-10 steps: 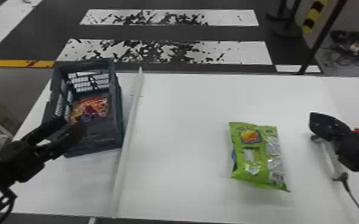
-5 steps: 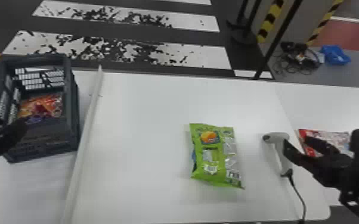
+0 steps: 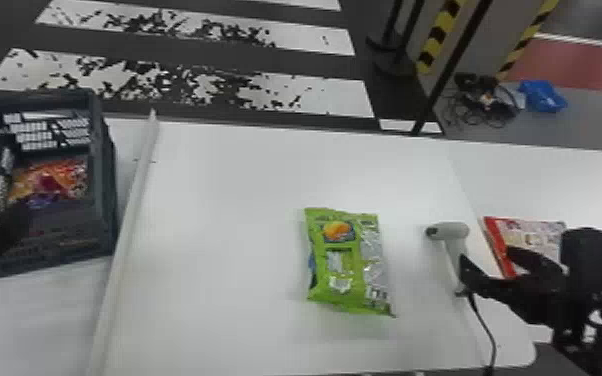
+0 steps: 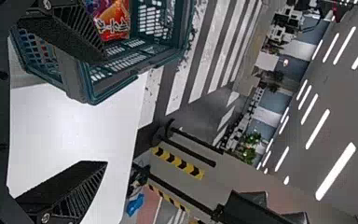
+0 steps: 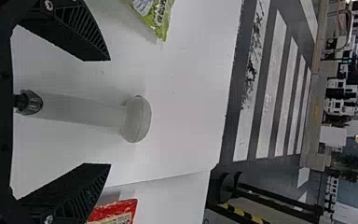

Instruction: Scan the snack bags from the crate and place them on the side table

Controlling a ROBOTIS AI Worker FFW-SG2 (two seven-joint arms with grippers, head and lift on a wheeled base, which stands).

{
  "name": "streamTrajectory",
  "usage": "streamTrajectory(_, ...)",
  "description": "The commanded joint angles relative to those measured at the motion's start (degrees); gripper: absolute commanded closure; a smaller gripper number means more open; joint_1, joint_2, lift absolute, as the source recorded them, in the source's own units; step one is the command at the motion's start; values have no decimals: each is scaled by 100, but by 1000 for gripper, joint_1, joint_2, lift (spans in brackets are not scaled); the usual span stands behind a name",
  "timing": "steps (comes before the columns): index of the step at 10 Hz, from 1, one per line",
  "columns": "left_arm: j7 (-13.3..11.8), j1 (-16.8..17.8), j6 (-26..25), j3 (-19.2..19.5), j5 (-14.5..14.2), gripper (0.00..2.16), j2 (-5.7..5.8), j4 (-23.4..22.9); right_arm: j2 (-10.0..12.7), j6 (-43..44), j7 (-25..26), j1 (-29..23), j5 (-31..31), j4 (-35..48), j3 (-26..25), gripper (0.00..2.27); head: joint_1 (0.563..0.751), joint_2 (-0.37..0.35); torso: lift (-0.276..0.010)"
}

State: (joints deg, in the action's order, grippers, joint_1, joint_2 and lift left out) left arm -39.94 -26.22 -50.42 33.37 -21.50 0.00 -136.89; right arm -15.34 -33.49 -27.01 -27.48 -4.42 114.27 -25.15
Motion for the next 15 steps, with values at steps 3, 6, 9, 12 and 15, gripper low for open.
streamTrajectory(3,637,-41,-333,-384,190,83,-15,-286,-320,-57,-155,568,56,-819,230,60,695,-196,-94)
streamTrajectory(6,839,-41,-245,-569,260,83,-15,-426,-513,-268,-260,981,100,-1320,459,53,695,-216,-94)
streamTrajectory(9,953,-76,71,-665,419,83,-15,-488,-593,-303,-313,1333,117,-1786,678,221,695,-213,-94)
streamTrajectory(12,1199,-85,792,-1026,849,87,-15,-426,-637,-549,-463,1570,275,-2005,828,1494,695,-193,-94)
streamTrajectory(15,1480,-85,1812,-1368,1262,87,-15,-180,-584,-620,-375,1508,258,-1874,740,2246,695,-194,-94)
